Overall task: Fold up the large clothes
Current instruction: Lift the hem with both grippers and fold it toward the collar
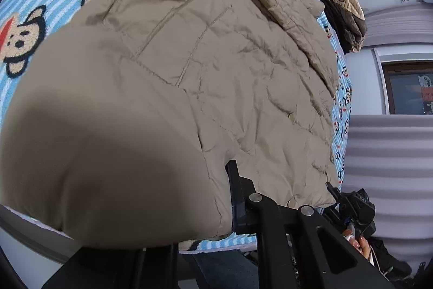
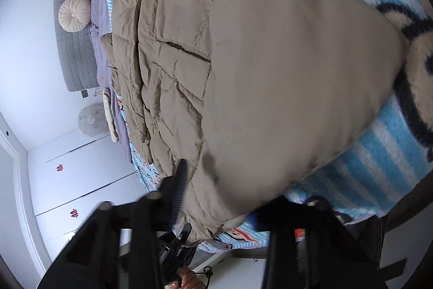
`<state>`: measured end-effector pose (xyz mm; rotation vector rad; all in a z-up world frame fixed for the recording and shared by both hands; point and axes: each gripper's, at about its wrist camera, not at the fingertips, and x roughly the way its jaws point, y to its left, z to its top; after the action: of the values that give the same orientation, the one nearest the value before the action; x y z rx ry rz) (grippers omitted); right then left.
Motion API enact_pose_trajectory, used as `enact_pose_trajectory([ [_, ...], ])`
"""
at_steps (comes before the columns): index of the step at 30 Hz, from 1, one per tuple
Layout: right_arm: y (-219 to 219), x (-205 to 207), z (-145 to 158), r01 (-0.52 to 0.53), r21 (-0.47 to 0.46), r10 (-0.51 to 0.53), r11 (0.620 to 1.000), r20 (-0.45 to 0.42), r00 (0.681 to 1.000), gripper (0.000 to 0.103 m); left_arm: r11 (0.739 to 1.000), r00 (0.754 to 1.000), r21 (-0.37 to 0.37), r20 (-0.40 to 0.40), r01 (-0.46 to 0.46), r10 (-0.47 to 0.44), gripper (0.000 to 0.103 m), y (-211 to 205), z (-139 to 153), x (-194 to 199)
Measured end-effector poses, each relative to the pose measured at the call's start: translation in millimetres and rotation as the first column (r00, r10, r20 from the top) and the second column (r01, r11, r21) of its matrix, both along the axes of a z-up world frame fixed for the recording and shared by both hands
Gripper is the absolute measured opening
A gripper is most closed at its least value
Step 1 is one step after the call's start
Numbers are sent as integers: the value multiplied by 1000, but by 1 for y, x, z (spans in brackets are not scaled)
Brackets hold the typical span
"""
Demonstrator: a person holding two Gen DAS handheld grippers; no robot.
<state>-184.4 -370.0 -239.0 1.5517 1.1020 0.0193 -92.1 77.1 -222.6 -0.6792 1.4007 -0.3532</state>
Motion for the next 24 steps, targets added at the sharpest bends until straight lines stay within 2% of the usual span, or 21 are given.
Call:
enact_pose_trajectory([
  [4,-5,17,20,-68,-50,71,996,63,996,9,999,996,-4,79,-34,35,12,4,36,9],
  [8,-14,50,54,-131,-111,146,985,140,979,9,999,986,22,164,-28,24,12,-3,77,41],
  [12,-21,98,92,-185,-182,222,966,209,952,9,996,966,87,260,-25,2,12,-16,118,86],
  [16,-31,152,132,-218,-241,285,946,293,912,9,992,940,117,342,-54,11,12,-27,155,132],
  [20,-40,209,164,-252,-294,350,922,355,867,9,984,932,167,364,-59,-6,12,-37,173,180],
  [24,-43,264,174,-292,-356,413,888,333,848,9,973,938,227,346,-48,-35,12,-48,170,223],
])
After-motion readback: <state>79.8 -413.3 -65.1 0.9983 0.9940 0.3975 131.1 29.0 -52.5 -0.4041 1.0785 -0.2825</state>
